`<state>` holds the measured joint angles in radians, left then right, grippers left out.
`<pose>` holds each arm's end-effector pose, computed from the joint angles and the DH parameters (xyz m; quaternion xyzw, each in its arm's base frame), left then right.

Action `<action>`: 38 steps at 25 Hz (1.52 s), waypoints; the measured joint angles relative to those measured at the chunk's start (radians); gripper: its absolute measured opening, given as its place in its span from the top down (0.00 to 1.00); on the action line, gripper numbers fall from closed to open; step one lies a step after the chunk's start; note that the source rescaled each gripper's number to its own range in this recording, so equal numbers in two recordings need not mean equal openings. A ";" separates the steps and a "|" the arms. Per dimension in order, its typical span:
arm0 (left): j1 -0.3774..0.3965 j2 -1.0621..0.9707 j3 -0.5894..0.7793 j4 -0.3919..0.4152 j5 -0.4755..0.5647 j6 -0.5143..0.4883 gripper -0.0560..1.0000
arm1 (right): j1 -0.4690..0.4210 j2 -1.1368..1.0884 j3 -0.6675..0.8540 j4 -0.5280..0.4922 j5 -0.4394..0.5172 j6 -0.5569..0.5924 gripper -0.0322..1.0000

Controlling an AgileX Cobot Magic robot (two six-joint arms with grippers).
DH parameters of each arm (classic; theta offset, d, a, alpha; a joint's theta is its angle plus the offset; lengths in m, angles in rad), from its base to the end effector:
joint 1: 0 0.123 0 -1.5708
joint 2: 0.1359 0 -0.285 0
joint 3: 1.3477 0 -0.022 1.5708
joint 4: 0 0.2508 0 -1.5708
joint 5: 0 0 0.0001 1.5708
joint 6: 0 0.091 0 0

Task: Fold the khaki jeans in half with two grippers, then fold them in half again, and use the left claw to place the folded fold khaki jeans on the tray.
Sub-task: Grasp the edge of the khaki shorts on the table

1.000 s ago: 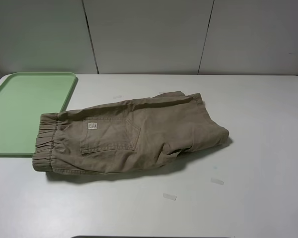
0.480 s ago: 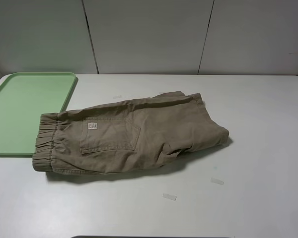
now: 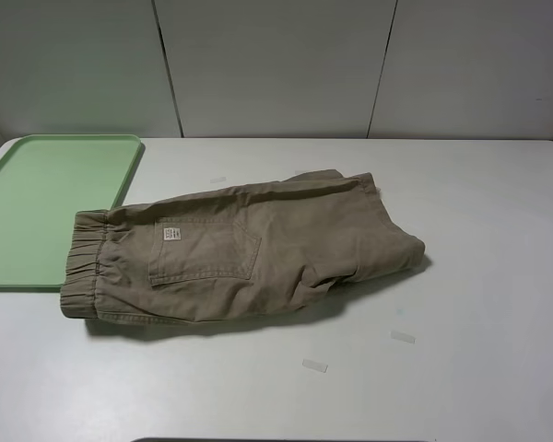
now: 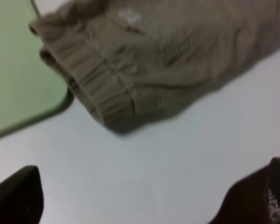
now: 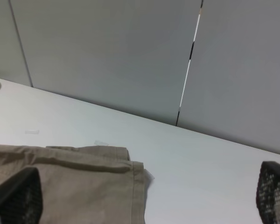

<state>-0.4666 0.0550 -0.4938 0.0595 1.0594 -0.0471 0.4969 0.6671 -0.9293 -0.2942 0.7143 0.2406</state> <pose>0.0059 0.0023 0.2758 0.1805 0.8491 -0.0971 0.4868 0.1087 0.0393 0.4044 -0.1406 0.8034 0.0698 0.5744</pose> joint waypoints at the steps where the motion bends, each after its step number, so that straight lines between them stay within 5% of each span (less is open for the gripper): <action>1: 0.000 -0.022 0.000 0.000 0.000 0.000 0.00 | 0.000 0.000 0.000 0.001 0.001 0.000 0.00; 29: 0.000 -0.062 0.000 0.001 0.002 0.000 0.00 | 0.000 0.034 0.081 0.050 0.119 -0.026 0.00; 38: 0.000 -0.062 0.000 0.001 0.002 0.000 0.00 | -0.028 0.220 0.081 0.133 0.054 -0.097 0.00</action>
<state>-0.4666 -0.0074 -0.4938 0.0605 1.0614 -0.0471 0.4692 0.8871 -0.8482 -0.1617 0.7680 0.1437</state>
